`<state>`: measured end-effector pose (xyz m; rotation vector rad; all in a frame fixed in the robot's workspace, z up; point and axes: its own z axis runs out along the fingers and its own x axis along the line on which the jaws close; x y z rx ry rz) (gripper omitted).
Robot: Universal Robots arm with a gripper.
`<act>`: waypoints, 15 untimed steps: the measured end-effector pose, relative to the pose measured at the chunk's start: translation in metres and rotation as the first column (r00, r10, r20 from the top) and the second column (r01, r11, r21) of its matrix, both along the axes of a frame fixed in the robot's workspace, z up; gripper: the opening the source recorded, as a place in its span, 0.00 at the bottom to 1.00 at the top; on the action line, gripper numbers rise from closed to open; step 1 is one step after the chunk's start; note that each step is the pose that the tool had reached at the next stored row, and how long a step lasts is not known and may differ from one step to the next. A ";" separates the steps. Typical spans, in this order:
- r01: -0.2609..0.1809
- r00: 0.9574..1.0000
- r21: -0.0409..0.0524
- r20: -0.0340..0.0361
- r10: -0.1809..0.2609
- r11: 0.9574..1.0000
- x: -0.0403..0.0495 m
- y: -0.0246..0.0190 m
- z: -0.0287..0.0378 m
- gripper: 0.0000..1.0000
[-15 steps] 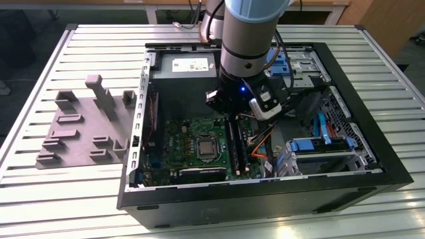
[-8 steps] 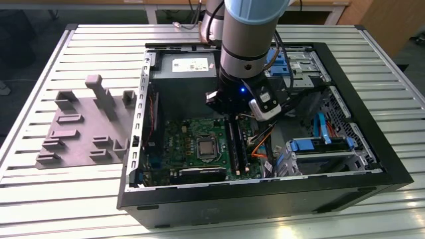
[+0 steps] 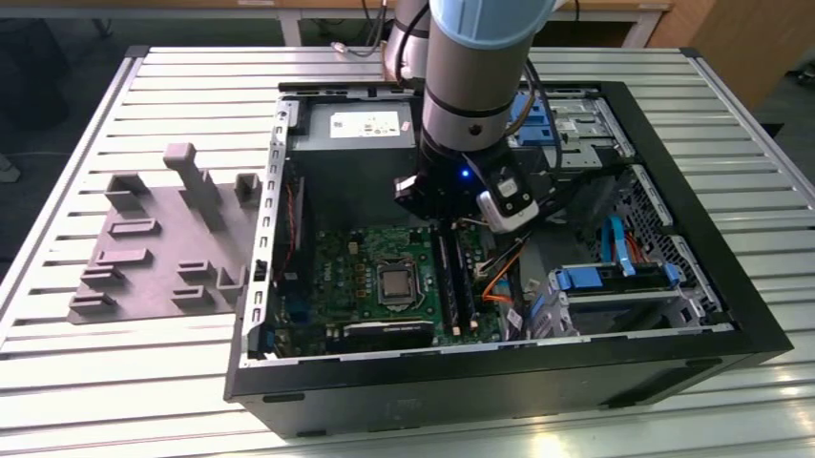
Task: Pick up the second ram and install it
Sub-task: 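Press down the second ram until it locks into place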
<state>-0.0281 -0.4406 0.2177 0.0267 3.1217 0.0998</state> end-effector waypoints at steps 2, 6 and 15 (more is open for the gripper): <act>0.000 1.000 0.000 0.000 0.000 1.000 0.0000 -0.0001 -0.0013 0.11; 0.000 1.000 0.000 0.000 0.000 1.000 0.0000 -0.0001 -0.0017 0.11; 0.000 1.000 0.001 0.000 0.000 1.000 0.0000 0.0000 -0.0014 0.11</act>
